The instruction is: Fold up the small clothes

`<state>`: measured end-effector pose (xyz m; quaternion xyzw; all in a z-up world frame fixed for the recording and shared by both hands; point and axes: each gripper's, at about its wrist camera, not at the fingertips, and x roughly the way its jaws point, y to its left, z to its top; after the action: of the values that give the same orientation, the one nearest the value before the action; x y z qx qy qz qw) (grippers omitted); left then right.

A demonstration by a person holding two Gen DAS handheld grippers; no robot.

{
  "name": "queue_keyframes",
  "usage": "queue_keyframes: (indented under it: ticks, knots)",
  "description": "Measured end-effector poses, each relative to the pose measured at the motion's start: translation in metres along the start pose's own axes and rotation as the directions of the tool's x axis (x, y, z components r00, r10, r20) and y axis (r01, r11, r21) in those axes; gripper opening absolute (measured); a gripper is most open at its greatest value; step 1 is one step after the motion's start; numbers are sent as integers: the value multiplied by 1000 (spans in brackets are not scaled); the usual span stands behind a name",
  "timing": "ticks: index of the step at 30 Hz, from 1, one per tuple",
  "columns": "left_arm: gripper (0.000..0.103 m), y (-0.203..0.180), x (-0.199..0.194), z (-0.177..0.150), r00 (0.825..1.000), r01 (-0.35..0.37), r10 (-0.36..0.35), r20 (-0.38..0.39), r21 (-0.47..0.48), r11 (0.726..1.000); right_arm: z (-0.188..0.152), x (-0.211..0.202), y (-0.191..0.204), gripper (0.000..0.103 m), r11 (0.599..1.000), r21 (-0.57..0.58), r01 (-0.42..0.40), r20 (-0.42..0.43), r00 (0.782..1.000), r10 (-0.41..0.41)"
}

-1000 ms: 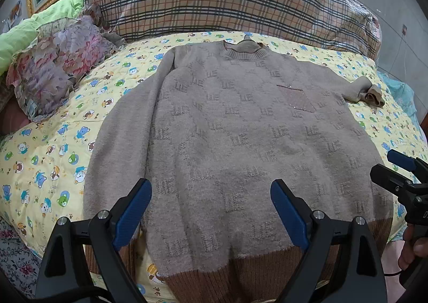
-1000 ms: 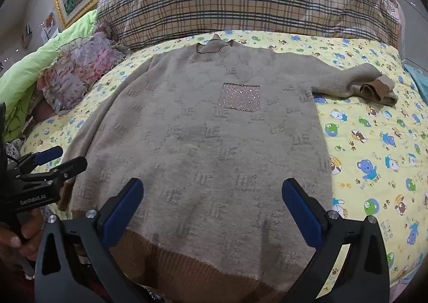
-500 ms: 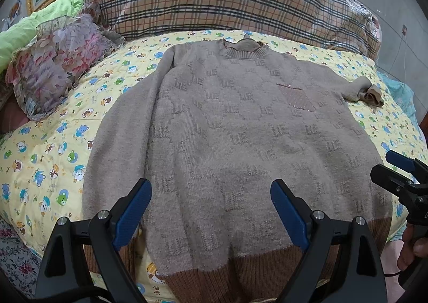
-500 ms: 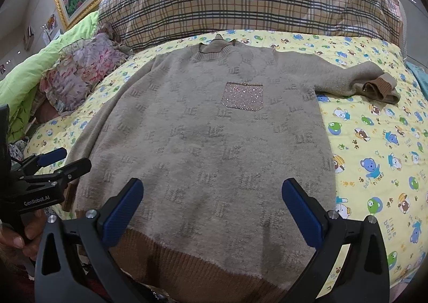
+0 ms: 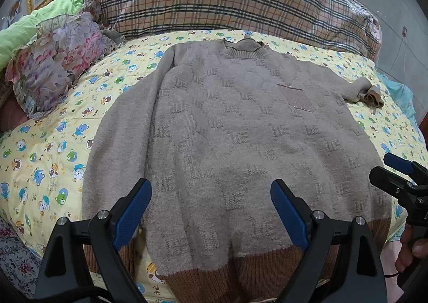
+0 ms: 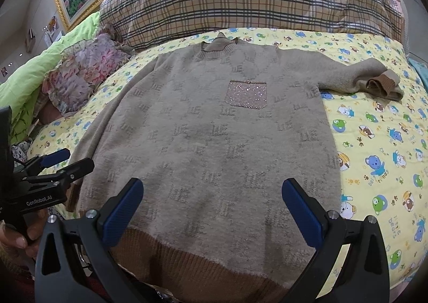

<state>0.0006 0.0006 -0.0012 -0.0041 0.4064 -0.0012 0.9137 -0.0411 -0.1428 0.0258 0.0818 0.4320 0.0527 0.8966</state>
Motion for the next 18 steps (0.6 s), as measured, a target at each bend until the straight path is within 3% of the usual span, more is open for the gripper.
queue_keyframes:
  ticks: [3, 7, 18]
  knots:
    - [91, 0, 1, 0, 1000, -2, 2, -2, -3, 1000, 0, -1, -1, 103, 1000, 26, -10, -42, 999, 12]
    - [91, -2, 2, 2, 1000, 3, -3, -6, -1, 1000, -1, -2, -1, 103, 999, 20, -30, 33, 999, 29]
    - [91, -2, 11, 21, 1000, 12, -12, -10, 14, 1000, 7, 0, -24, 103, 994, 104, -46, 20, 999, 44]
